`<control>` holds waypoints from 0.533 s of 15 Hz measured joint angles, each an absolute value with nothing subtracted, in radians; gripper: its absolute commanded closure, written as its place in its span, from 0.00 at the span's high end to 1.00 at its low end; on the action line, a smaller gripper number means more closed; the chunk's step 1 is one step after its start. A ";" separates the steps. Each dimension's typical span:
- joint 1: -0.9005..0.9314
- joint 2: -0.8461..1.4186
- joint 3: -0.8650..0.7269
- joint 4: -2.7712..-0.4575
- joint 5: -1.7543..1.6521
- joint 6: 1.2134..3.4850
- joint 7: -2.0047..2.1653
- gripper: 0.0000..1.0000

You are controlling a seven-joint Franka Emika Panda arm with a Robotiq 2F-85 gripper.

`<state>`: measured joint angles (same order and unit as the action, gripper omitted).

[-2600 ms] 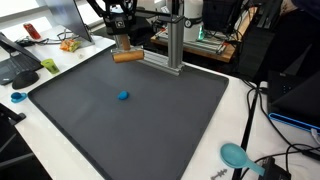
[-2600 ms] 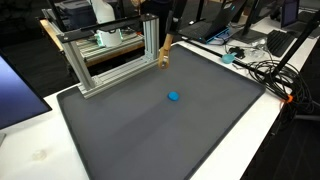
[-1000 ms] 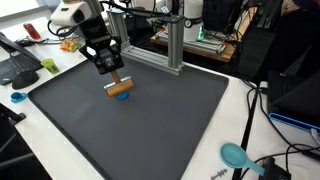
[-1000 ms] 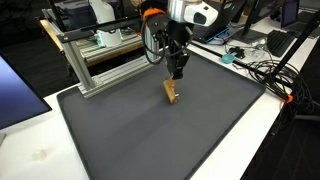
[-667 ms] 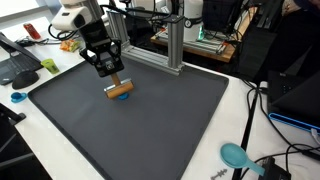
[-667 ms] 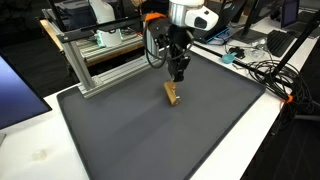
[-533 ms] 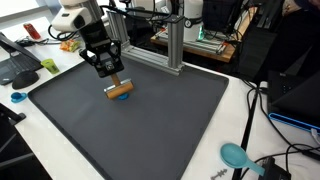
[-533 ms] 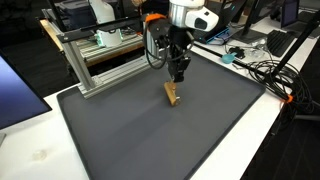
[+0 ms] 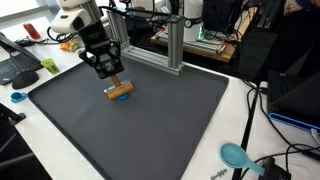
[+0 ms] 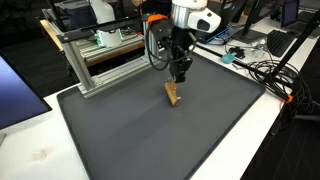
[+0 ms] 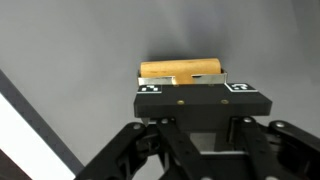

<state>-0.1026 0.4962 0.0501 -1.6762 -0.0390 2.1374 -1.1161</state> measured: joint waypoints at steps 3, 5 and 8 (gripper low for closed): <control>-0.103 0.506 0.051 -1.660 -0.039 2.123 -1.116 0.22; -0.103 0.513 0.052 -1.648 -0.039 2.114 -1.116 0.22; -0.102 0.520 0.053 -1.637 -0.039 2.105 -1.116 0.47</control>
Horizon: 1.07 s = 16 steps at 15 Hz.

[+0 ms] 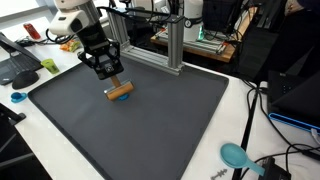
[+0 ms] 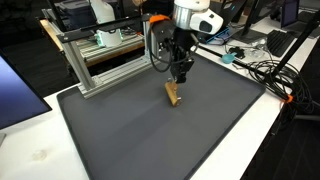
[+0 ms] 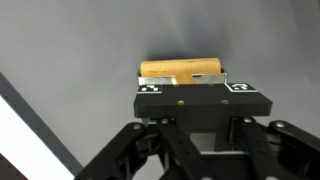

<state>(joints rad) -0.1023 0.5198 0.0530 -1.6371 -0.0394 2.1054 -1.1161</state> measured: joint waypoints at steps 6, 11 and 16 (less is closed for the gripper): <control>-0.102 0.522 0.054 -1.635 -0.039 2.104 -1.116 0.22; -0.099 0.515 0.053 -1.649 -0.050 2.126 -1.112 0.22; -0.087 0.479 0.053 -1.719 -0.079 2.197 -1.112 0.22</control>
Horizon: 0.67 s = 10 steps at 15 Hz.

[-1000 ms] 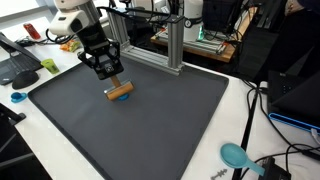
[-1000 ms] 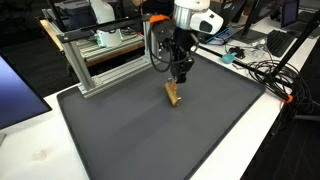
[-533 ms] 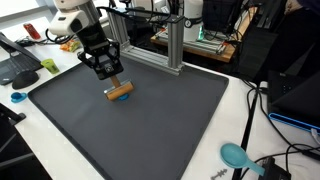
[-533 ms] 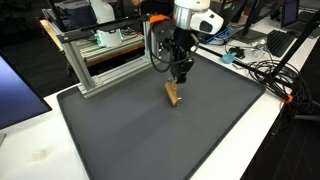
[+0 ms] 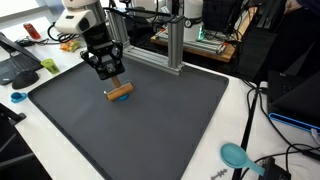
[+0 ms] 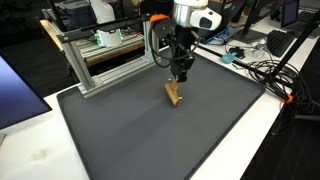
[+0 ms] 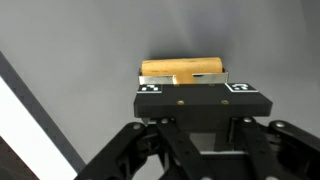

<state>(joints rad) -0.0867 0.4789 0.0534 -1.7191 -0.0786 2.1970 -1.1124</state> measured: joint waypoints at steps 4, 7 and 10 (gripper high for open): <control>-0.076 0.452 0.056 -1.772 -0.106 2.250 -1.116 0.22; -0.076 0.450 0.058 -1.776 -0.109 2.257 -1.132 0.22; -0.078 0.451 0.061 -1.775 -0.108 2.258 -1.163 0.22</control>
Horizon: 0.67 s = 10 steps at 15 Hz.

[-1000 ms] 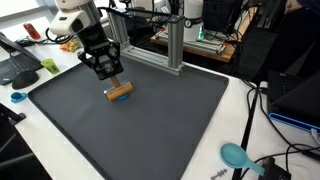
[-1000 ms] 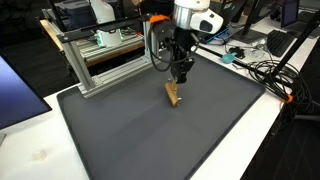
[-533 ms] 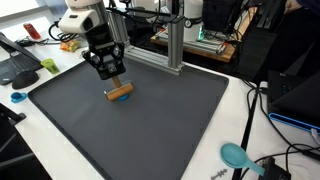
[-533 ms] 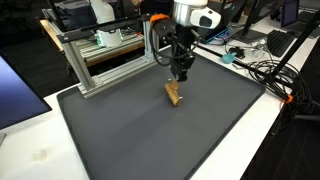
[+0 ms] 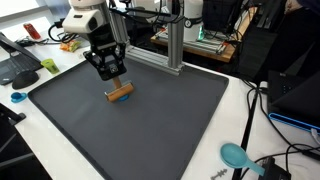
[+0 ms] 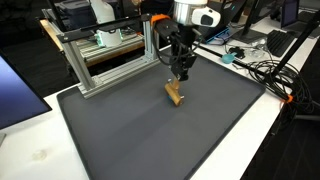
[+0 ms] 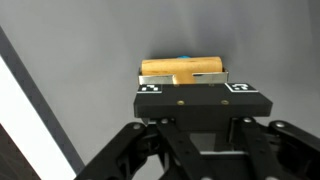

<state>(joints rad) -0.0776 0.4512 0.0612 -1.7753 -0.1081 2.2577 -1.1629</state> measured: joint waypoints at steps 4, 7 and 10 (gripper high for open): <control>-0.080 0.453 0.067 -1.773 -0.108 2.258 -1.210 0.22; -0.079 0.456 0.071 -1.770 -0.108 2.258 -1.241 0.22; -0.079 0.457 0.075 -1.768 -0.108 2.258 -1.266 0.22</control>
